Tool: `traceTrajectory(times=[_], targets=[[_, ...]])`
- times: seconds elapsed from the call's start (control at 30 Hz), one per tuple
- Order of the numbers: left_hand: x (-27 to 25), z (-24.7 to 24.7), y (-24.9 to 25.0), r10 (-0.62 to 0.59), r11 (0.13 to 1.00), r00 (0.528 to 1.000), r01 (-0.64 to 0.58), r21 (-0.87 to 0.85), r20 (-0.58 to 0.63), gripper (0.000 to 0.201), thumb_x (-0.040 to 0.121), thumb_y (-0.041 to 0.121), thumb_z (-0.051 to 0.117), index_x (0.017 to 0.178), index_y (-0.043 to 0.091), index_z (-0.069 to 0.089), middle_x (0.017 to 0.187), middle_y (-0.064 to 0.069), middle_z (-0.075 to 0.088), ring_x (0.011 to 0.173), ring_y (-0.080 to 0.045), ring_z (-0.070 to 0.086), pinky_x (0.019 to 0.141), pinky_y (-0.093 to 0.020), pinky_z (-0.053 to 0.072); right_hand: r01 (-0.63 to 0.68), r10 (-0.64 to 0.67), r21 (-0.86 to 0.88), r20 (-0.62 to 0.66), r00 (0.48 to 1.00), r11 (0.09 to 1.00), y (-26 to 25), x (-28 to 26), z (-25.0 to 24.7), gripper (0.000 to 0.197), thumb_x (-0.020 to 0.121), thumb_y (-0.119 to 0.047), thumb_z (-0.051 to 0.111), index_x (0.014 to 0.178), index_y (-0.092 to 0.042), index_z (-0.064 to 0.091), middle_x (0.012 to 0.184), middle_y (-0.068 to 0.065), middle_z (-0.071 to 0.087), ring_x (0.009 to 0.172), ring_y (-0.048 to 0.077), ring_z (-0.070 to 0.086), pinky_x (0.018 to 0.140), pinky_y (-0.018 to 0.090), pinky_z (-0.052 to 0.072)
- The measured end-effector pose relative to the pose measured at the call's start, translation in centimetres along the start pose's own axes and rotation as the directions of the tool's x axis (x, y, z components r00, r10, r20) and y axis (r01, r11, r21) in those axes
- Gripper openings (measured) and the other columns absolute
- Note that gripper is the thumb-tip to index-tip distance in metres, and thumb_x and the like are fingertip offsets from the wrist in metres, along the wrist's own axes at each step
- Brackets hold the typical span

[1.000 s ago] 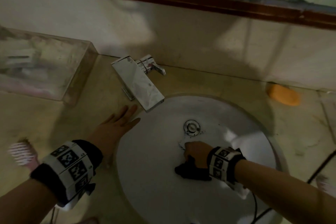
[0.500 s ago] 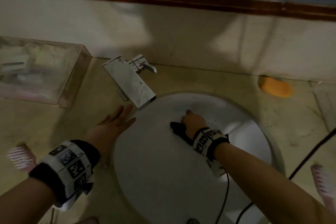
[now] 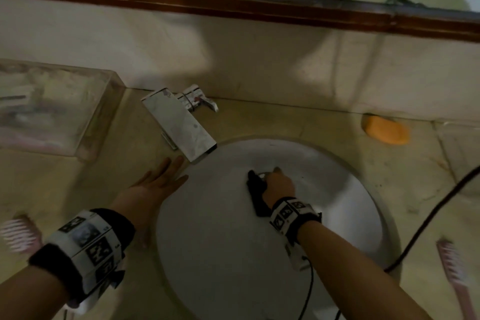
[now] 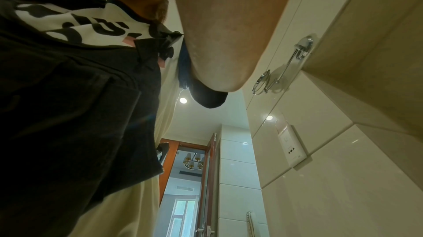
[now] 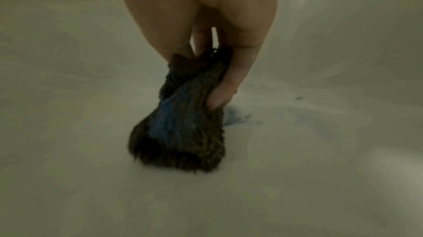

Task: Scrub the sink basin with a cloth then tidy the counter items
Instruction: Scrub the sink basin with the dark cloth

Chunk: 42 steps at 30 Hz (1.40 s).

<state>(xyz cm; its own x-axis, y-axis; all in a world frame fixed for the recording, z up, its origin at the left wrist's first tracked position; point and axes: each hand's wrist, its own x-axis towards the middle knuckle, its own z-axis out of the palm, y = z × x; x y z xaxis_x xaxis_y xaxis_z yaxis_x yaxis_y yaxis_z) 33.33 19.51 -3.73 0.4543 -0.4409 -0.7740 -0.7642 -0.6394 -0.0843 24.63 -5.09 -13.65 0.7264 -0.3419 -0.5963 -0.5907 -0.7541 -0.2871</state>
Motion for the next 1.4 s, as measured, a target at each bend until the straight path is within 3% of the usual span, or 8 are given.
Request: traceTrajectory(times=[0.13,0.23,0.37,0.57,0.77,1.17,1.3,1.4], targets=[[-0.2,-0.2,0.2,0.019,1.000,1.000,-0.019,-0.010,0.003,0.138,0.063,0.047,0.082,0.141,0.023,-0.029,0.141,0.006,-0.042,0.125,-0.011,-0.037,0.122,-0.036,-0.004,-0.003,0.003,0.015,0.027,1.000,1.000,1.5,-0.1,-2.3,0.016,0.089,-0.022,0.061,0.088,-0.008,0.068,0.109,0.012,0.065,0.108,0.031,0.060,0.092,0.030,0.047],[-0.4,-0.3,0.2,0.014,1.000,1.000,-0.015,-0.008,-0.005,0.138,0.063,0.047,0.083,0.146,0.022,-0.025,0.138,0.005,-0.045,0.124,-0.012,-0.038,0.122,-0.036,-0.004,-0.070,0.068,0.007,0.166,0.984,0.998,3.4,-0.7,-4.7,0.029,0.082,-0.020,0.071,0.106,-0.003,0.070,0.115,0.015,0.068,0.109,0.030,0.062,0.094,0.032,0.049],[-0.5,-0.5,0.2,0.036,0.999,0.999,-0.036,-0.011,0.001,0.136,0.063,0.047,0.081,0.147,0.020,-0.023,0.137,0.006,-0.045,0.124,-0.012,-0.038,0.121,-0.037,-0.005,-0.214,0.215,-0.091,0.006,0.977,0.973,5.3,-1.9,-6.1,0.033,0.096,-0.029,0.047,0.082,-0.004,0.064,0.078,0.012,0.064,0.077,0.026,0.061,0.071,0.032,0.052],[-0.5,-0.6,0.3,0.033,0.999,0.999,-0.033,-0.004,0.003,0.138,0.061,0.046,0.083,0.148,0.021,-0.022,0.128,0.003,-0.047,0.123,-0.013,-0.038,0.115,-0.030,-0.012,-0.275,0.274,-0.107,-0.027,0.961,0.955,4.6,-0.9,-3.9,0.019,0.097,-0.019,0.044,0.099,-0.010,0.061,0.102,0.011,0.061,0.112,0.027,0.058,0.095,0.033,0.045],[-0.2,-0.1,0.2,0.012,1.000,1.000,-0.012,0.016,0.015,0.139,0.061,0.048,0.082,0.140,0.025,-0.030,0.129,0.007,-0.046,0.124,-0.011,-0.038,0.121,-0.034,-0.006,-0.234,0.235,0.029,-0.043,0.971,0.972,0.7,1.7,-1.2,0.047,0.094,-0.023,0.052,0.054,-0.014,0.031,0.061,0.002,0.035,0.061,0.020,0.044,0.074,0.033,0.047],[-0.4,-0.3,0.1,0.036,0.998,0.999,-0.037,-0.047,-0.025,0.125,0.072,0.048,0.075,0.144,0.025,-0.025,0.141,0.004,-0.044,0.128,-0.013,-0.038,0.120,-0.035,-0.009,-0.185,0.189,-0.187,0.007,0.982,0.965,4.4,-1.1,-4.0,0.030,0.098,-0.024,0.039,0.068,-0.022,0.039,0.070,0.006,0.038,0.079,0.027,0.048,0.084,0.035,0.045],[-0.7,-0.7,0.6,0.043,0.999,0.999,-0.043,-0.032,-0.012,0.116,0.078,0.041,0.071,0.149,0.023,-0.019,0.132,0.004,-0.045,0.123,-0.012,-0.037,0.122,-0.037,-0.005,-0.187,0.166,-0.266,-0.099,0.981,0.946,4.5,-0.8,-3.0,0.032,0.101,-0.005,0.030,0.130,0.001,0.042,0.133,0.021,0.048,0.121,0.030,0.052,0.103,0.034,0.042],[-0.5,-0.5,0.3,0.035,0.999,0.999,-0.035,-0.003,-0.005,0.124,0.072,0.042,0.076,0.149,0.024,-0.018,0.129,0.005,-0.046,0.123,-0.012,-0.037,0.122,-0.036,-0.005,-0.166,0.148,-0.314,-0.080,0.986,0.935,4.0,-0.2,-2.1,0.034,0.099,-0.005,0.035,0.131,0.003,0.043,0.137,0.023,0.045,0.123,0.034,0.050,0.103,0.038,0.044]])
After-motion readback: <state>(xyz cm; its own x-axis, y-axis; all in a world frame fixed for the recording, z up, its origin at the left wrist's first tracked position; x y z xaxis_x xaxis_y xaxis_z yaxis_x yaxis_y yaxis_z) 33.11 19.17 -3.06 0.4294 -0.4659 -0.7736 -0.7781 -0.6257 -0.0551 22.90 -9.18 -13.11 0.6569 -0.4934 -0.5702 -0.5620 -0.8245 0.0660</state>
